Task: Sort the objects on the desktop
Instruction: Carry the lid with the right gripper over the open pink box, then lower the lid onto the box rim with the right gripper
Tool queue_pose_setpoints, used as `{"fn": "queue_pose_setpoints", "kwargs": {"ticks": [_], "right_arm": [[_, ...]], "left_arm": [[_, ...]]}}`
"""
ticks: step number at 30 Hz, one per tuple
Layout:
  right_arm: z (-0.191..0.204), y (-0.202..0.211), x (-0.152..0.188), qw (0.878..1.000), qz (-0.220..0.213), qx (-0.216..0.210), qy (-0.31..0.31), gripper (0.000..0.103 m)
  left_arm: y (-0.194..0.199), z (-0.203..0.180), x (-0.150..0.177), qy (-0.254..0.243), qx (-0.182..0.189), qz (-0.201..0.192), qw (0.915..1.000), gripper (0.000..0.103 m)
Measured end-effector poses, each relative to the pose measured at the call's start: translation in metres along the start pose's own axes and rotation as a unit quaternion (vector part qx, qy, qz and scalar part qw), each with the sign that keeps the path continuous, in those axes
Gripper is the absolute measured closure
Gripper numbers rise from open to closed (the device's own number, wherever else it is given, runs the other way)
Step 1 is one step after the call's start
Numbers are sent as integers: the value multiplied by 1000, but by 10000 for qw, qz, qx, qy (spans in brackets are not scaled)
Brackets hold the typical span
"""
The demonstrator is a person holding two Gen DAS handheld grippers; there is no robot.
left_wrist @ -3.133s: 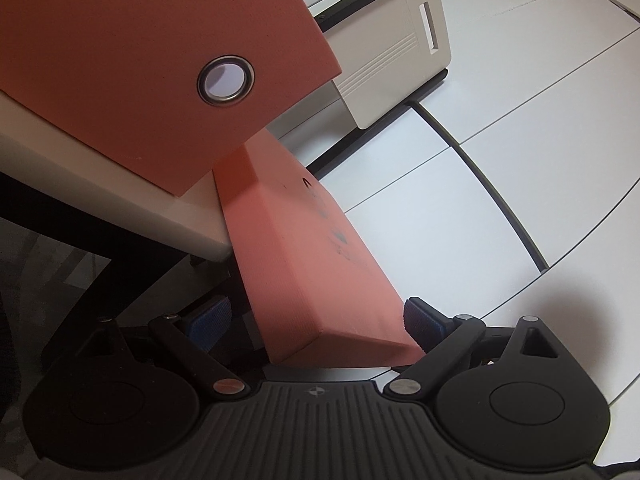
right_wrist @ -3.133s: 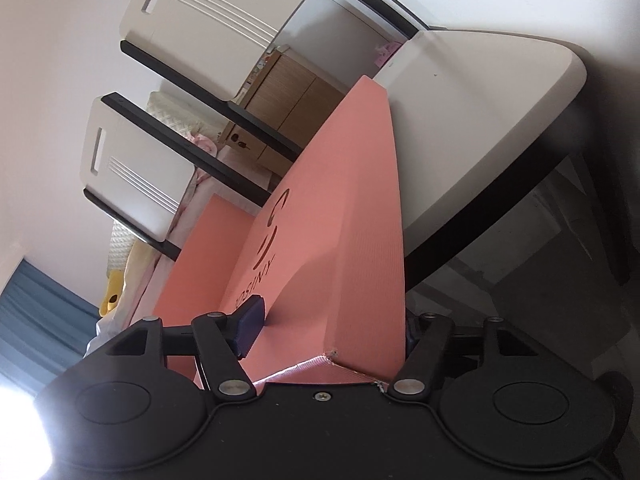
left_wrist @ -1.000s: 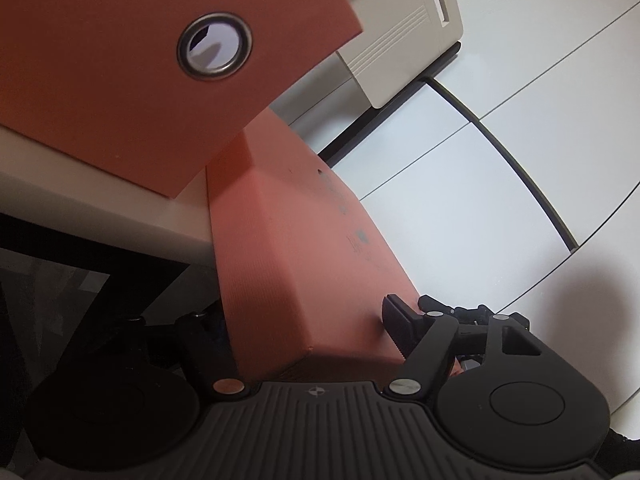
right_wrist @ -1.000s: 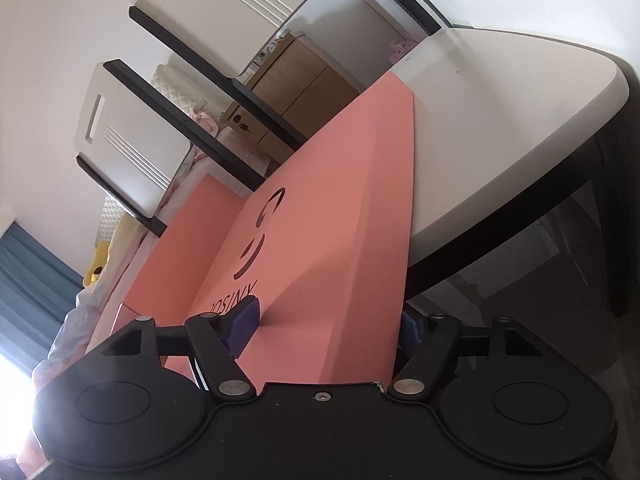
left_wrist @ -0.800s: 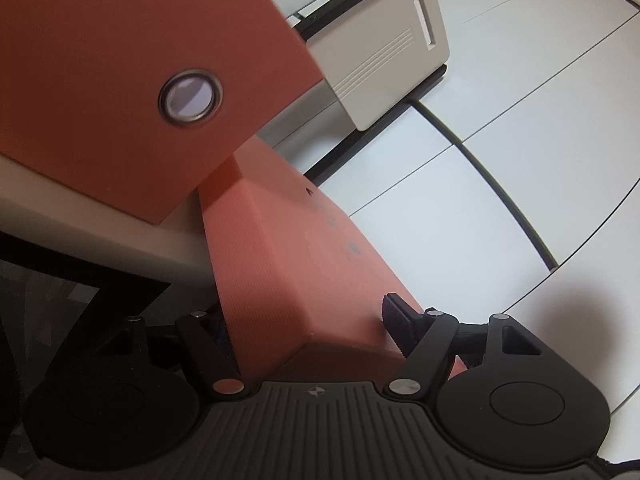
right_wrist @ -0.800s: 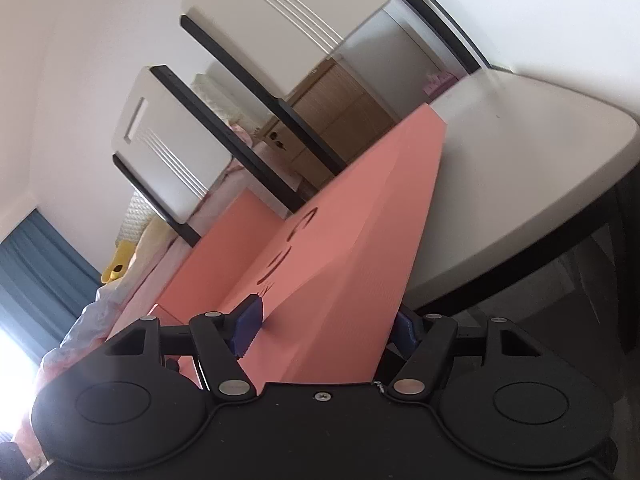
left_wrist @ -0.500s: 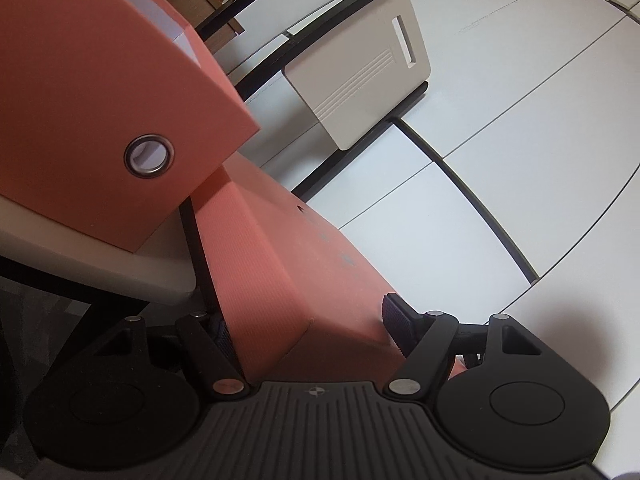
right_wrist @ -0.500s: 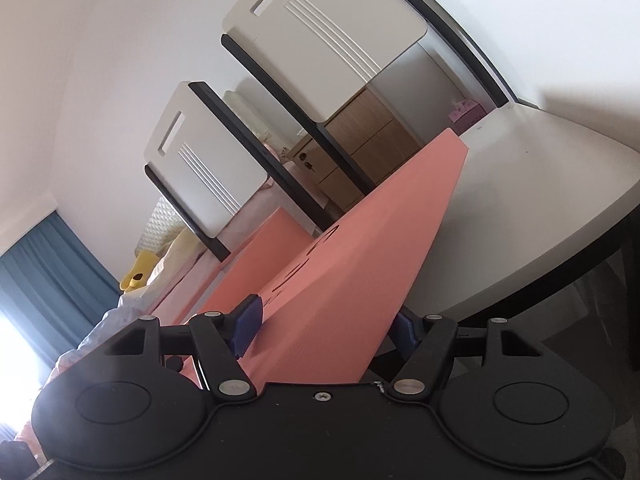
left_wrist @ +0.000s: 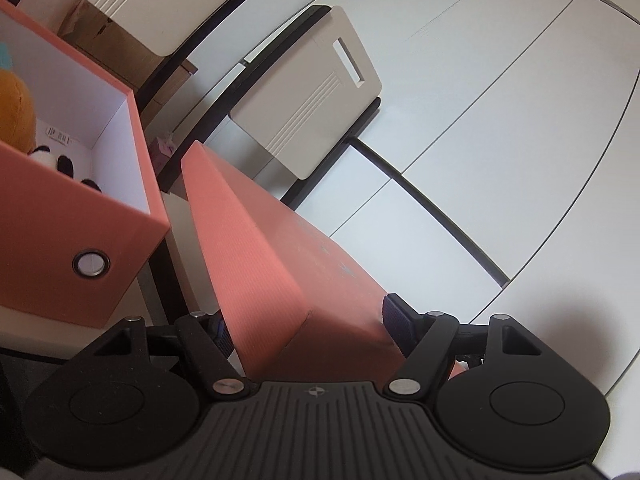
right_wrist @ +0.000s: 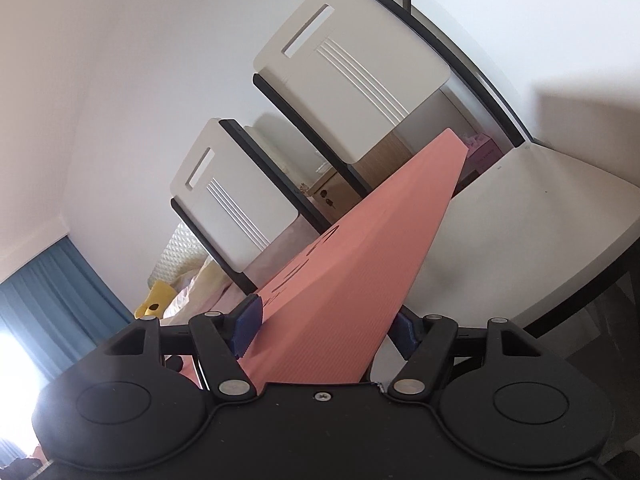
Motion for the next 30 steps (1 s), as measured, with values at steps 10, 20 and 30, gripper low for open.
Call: {"fn": "queue_pose_setpoints", "kwargs": {"ticks": [10, 20, 30], "right_arm": [[38, -45, -17, 9982, 71, -535, 257, 35], [71, -129, 1, 9925, 556, -1016, 382, 36], [86, -242, 46, 9824, 1138, -1461, 233, 36]], "left_arm": [[32, -7, -42, -136, -280, -476, 9984, 27], [72, 29, -80, 54, -929, -915, 9914, 26], [104, 89, -127, 28, -1667, -1519, 9742, 26]]}}
Point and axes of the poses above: each gripper's, at about its wrist camera, not at the fingertips, and y roughly against the way its jaws point, z to its left, x to its underside, the point moved 7 cm from there along -y, roughly the way its jaws point, and after that the axes turned 9 degrees about -z, right-handed, at the moved point
